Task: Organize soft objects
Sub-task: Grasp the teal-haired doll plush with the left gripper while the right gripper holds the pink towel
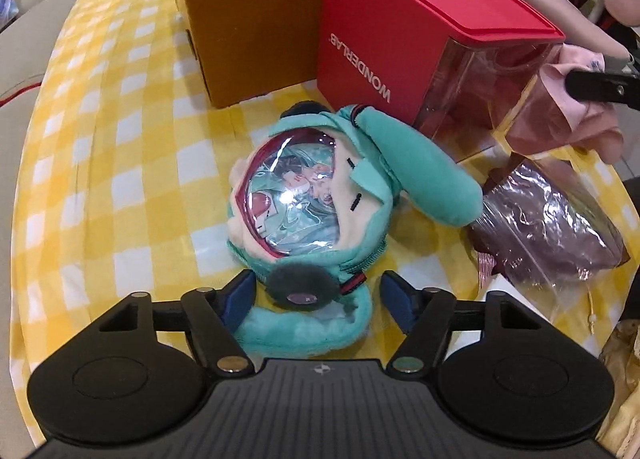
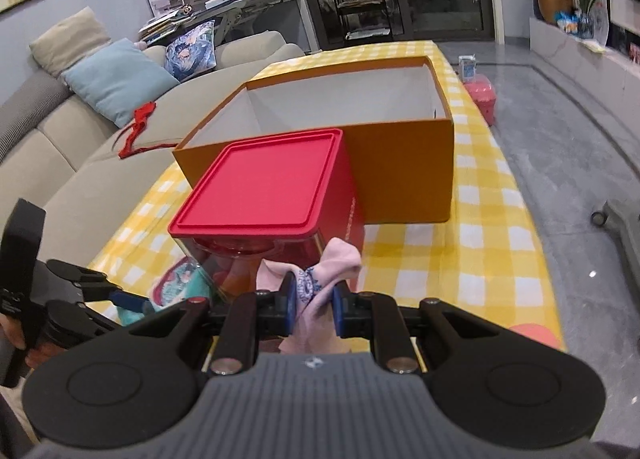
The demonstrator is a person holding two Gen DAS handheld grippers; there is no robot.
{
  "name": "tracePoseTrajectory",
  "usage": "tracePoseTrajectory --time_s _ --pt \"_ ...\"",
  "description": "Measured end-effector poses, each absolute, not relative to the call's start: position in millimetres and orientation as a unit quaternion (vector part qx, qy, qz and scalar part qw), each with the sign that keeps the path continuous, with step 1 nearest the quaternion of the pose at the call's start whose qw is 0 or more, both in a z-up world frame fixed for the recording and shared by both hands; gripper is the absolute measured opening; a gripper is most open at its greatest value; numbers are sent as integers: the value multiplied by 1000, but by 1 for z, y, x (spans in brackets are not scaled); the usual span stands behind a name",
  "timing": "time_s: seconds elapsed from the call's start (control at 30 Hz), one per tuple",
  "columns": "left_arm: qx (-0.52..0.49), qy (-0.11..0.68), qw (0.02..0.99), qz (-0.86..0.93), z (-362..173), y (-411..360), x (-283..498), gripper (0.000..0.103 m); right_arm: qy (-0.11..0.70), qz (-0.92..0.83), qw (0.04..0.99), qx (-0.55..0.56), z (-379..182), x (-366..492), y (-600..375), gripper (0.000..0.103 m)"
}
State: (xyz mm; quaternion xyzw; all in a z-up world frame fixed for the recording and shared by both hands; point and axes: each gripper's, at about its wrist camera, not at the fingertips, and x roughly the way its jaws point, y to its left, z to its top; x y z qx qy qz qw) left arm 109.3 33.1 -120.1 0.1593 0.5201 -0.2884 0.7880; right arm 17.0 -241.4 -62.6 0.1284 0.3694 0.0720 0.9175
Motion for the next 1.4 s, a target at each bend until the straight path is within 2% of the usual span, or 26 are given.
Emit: tracePoseTrajectory --time_s 0.03,0.13,0.23,0.3,0.37,0.47,0.7,0.87,1.3,1.4 --pt "159 520 789 -286 -118 32 109 67 370 72 917 130 -63 17 -241 16" --pt "151 528 792 -266 -116 32 110 62 372 73 917 121 -64 16 -238 16" --pt "163 548 784 -243 -116 28 112 51 376 74 916 117 -64 16 -236 16" --pt "160 563 779 -225 -114 26 110 41 379 72 916 111 -65 18 -233 16" --pt "154 585 769 -206 -112 24 108 21 379 77 916 106 -65 17 -232 16" --pt "136 607 763 -178 -110 25 108 5 378 79 918 94 -64 16 -228 16" --pt "66 620 767 -152 -106 37 107 4 369 80 921 97 -61 14 -229 16" --pt "50 580 799 -150 -78 39 99 4 368 82 921 99 -60 11 -230 16" --pt "-44 563 818 -109 -45 59 115 4 356 91 923 115 -45 4 -231 16" --pt "-44 548 829 -105 -33 60 118 4 343 104 920 158 -35 3 -237 16"
